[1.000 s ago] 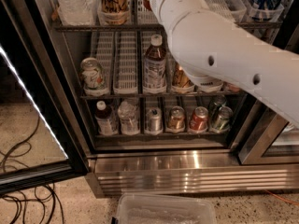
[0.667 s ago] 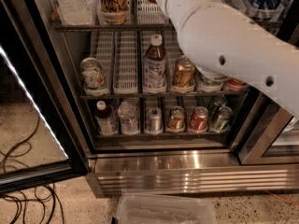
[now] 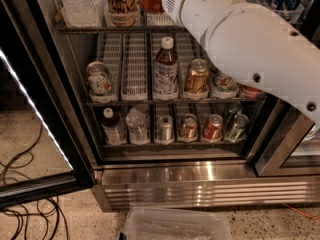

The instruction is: Pick coke can from top shelf of fridge

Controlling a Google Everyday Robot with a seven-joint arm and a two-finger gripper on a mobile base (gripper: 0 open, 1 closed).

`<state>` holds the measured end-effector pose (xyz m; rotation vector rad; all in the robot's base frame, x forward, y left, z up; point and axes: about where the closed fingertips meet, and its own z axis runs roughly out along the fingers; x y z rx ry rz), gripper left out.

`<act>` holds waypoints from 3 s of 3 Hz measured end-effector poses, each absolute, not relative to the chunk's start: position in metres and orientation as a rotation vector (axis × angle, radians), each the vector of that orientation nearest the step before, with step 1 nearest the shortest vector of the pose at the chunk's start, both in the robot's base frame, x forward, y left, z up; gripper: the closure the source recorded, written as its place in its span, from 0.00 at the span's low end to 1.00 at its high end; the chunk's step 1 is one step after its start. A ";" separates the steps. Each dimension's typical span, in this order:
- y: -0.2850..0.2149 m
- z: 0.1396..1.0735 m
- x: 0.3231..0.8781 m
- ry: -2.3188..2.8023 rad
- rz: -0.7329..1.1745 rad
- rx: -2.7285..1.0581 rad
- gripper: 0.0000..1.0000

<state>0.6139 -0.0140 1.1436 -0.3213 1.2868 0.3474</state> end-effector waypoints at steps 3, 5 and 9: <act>0.000 1.103 0.581 1.445 0.570 -0.506 1.00; 0.002 1.090 0.570 1.465 0.596 -0.489 1.00; 0.005 1.020 0.497 1.629 0.664 -0.423 1.00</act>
Offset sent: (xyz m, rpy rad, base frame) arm -0.0554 -0.0090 -0.0819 -0.1435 0.3352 0.3904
